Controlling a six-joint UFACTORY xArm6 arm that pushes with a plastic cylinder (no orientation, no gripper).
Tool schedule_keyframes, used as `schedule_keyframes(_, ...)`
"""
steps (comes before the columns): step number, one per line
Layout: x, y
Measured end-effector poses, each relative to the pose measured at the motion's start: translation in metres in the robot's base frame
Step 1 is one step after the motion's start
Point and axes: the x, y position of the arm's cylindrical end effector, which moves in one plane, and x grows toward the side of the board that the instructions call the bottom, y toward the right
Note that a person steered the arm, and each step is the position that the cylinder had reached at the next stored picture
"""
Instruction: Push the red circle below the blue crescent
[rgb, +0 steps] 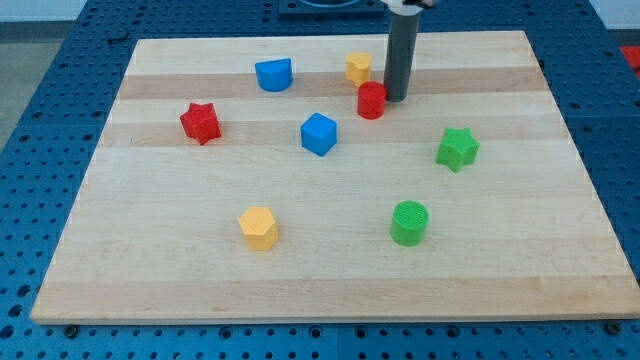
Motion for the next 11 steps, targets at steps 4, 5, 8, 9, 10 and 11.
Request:
schedule_keyframes(4,0.023,-0.007)
schedule_keyframes(5,0.038,-0.018)
schedule_keyframes(8,0.035,-0.037)
schedule_keyframes(9,0.027,-0.035)
schedule_keyframes(10,0.021,-0.037)
schedule_keyframes(11,0.019,-0.046)
